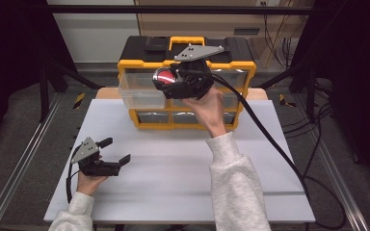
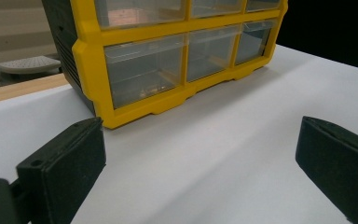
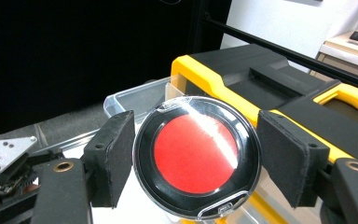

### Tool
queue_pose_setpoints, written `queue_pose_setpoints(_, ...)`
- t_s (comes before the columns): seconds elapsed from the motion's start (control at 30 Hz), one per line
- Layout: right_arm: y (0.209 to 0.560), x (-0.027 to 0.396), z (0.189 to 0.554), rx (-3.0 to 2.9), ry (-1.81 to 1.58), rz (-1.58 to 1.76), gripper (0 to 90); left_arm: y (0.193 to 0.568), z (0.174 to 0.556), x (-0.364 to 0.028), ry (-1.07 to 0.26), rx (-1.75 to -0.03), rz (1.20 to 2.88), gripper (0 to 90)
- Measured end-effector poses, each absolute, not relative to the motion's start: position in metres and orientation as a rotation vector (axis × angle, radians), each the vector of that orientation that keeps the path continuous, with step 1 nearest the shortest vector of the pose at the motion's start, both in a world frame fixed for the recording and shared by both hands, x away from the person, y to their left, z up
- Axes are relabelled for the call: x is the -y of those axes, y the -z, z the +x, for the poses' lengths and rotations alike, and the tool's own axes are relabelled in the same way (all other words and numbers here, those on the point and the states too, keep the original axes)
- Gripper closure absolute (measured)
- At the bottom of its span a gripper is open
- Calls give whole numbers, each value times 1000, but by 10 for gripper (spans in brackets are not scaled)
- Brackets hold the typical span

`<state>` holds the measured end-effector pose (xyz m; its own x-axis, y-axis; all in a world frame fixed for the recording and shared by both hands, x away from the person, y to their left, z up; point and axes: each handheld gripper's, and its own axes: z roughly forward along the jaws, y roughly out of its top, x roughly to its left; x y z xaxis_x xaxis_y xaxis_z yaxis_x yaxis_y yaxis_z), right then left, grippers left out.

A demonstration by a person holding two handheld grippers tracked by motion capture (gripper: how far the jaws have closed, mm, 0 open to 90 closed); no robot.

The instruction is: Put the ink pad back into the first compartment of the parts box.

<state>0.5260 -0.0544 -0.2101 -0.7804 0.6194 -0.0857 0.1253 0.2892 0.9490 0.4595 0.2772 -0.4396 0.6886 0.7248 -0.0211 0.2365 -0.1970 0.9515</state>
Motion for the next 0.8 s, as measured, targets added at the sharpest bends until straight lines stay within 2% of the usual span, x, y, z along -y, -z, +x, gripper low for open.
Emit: queue_pose_setpoints(0.8,210,27,554,-2142,-1484,676,302,439,459,-277,-531,-767,1756,13)
